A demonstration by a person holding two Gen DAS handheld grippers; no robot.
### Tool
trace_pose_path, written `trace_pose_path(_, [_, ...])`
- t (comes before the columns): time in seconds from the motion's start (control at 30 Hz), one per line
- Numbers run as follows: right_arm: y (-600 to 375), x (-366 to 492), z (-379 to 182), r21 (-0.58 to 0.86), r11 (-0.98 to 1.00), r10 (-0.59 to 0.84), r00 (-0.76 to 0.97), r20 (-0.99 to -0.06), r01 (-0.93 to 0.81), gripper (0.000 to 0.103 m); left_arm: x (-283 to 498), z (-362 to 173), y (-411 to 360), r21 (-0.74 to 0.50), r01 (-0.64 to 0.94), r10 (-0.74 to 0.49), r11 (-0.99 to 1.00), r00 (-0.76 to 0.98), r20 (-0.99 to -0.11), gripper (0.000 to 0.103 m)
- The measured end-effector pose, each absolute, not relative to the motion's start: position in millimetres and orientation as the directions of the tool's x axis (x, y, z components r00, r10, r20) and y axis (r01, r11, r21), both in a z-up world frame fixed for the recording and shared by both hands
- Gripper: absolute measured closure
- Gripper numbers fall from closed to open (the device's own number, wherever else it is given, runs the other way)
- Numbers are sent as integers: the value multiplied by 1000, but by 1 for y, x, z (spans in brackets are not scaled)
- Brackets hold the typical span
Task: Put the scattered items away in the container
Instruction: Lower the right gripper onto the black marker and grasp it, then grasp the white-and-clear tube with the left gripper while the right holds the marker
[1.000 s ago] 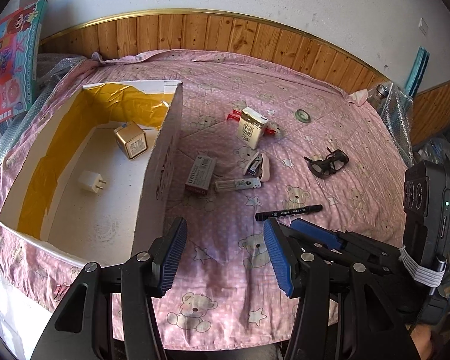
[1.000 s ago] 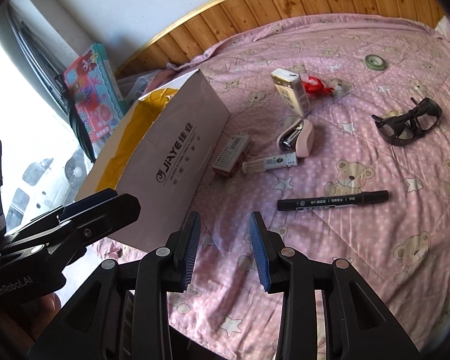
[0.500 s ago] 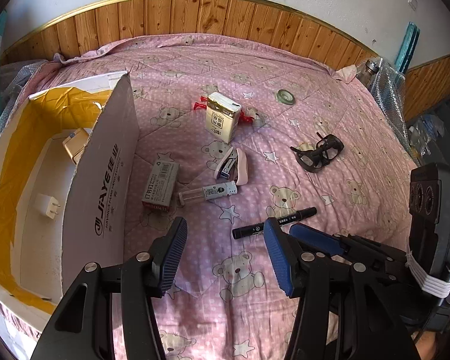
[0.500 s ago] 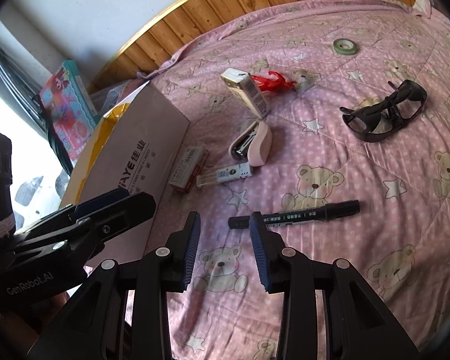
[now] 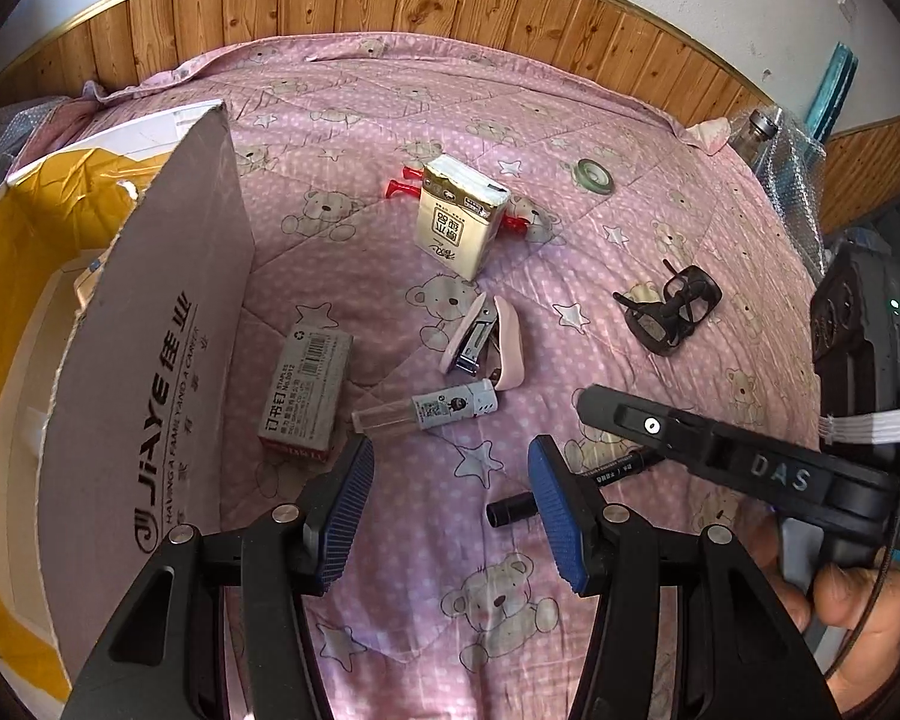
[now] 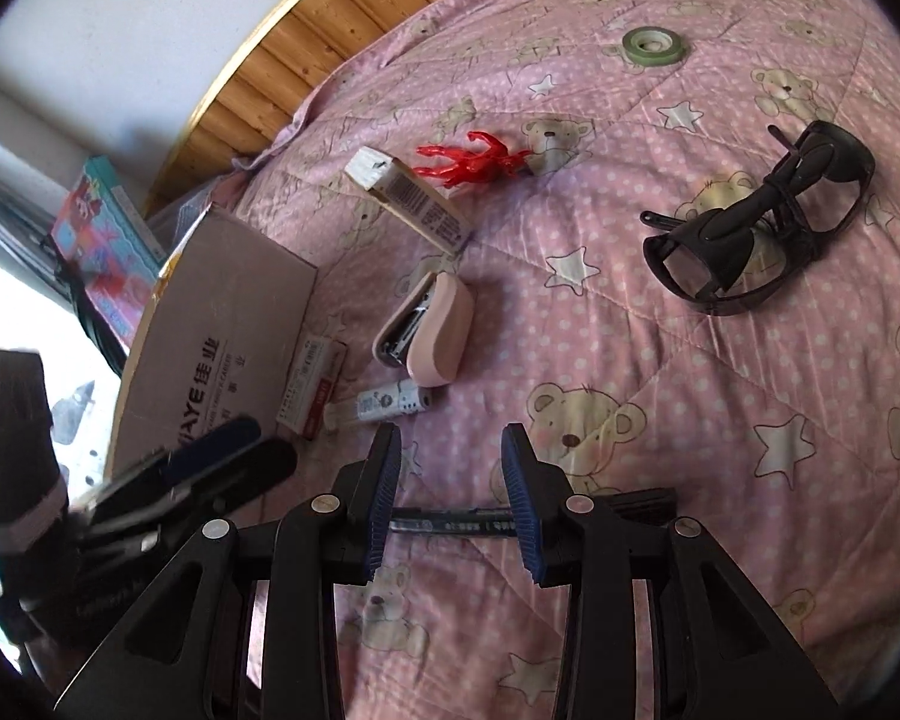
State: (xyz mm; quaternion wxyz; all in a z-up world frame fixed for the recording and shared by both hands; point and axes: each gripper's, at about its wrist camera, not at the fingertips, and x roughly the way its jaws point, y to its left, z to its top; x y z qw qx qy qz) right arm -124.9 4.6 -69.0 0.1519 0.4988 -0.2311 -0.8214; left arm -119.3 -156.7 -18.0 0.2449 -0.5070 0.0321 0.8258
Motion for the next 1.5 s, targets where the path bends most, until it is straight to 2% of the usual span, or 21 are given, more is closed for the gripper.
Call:
trace_pose_path(0.1, [-5, -114, -70, 421, -899, -430, -437, -790, 124, 64, -133, -33, -147, -172, -468, 364, -867, -357, -860, 48])
trace_pose_path(0.2, [-19, -104, -69, 257, -929, -355, -440, -825, 268, 55, -140, -49, -138, -139, -512, 348, -847, -340, -874, 48])
trace_pose_path(0.4, [-40, -106, -81, 29, -888, -251, -432, -866, 459, 53, -145, -74, -138, -97, -541, 333, -835, -358, -872, 48])
trace_pose_path(0.47, [-39, -111, -84, 51, -884, -266, -411, -872, 465, 58, -150, -73, -142, -161, -508, 364, -846, -332, -870, 51])
trace_pose_path(0.53, [-33, -115, -84, 98, -896, -281, -383, -880, 433, 74, -154, -71, -146, -260, -469, 415, -844, -263, -871, 66])
trace_pose_path(0.63, [-14, -119, -84, 244, -918, -348, -343, -872, 312, 78, -148, -73, -146, -328, -439, 435, -837, -170, -884, 68])
trace_pose_path(0.73, [-16, -114, -79, 215, -910, -347, -369, -862, 354, 74, -143, -62, -143, -180, -494, 367, -850, -311, -877, 66])
trace_pose_path(0.77, [-19, -114, -79, 217, -899, -361, -360, -860, 381, 68, -143, -60, -139, -116, -520, 339, -846, -357, -870, 65])
trace_pose_path(0.83, [-28, -112, -83, 160, -890, -333, -367, -868, 428, 66, -143, -68, -127, -46, -599, 326, -799, -369, -870, 59])
trace_pose_path(0.9, [-30, -112, -89, 141, -895, -311, -366, -877, 423, 71, -139, -79, -120, -21, -650, 334, -760, -363, -870, 58])
trace_pose_path(0.93, [-23, -114, -88, 172, -908, -318, -362, -876, 383, 82, -140, -80, -119, -8, -640, 321, -768, -374, -870, 59])
trace_pose_path(0.97, [-13, -118, -88, 221, -919, -334, -349, -876, 325, 89, -143, -75, -121, -38, -618, 332, -785, -368, -869, 60])
trace_pose_path(1.0, [0, -120, -87, 275, -928, -351, -345, -870, 251, 89, -148, -74, -126, -104, -568, 346, -817, -338, -875, 74])
trace_pose_path(1.03, [12, -120, -87, 322, -928, -370, -350, -861, 188, 89, -153, -72, -134, -189, -499, 369, -846, -292, -883, 81])
trace_pose_path(1.1, [24, -117, -82, 375, -916, -401, -367, -840, 142, 89, -155, -69, -144, -347, -390, 442, -853, -185, -878, 81])
trace_pose_path(1.13, [23, -114, -80, 371, -915, -403, -372, -836, 156, 85, -150, -66, -144, -349, -386, 445, -854, -192, -875, 81])
trace_pose_path(1.2, [16, -109, -79, 346, -918, -396, -379, -836, 195, 84, -141, -60, -140, -236, -440, 379, -866, -270, -885, 78])
trace_pose_path(1.27, [7, -109, -81, 307, -922, -378, -375, -847, 235, 71, -139, -58, -136, -143, -492, 335, -859, -327, -884, 75])
trace_pose_path(1.33, [1, -109, -86, 291, -926, -365, -369, -855, 242, 71, -136, -54, -130, -37, -557, 314, -830, -410, -856, 53])
trace_pose_path(1.37, [0, -110, -91, 311, -921, -380, -356, -854, 236, 71, -132, -56, -122, 46, -594, 291, -803, -458, -840, 48])
trace_pose_path(1.5, [10, -107, -93, 363, -910, -413, -378, -828, 200, 71, -125, -78, -111, 125, -677, 275, -725, -452, -849, 40])
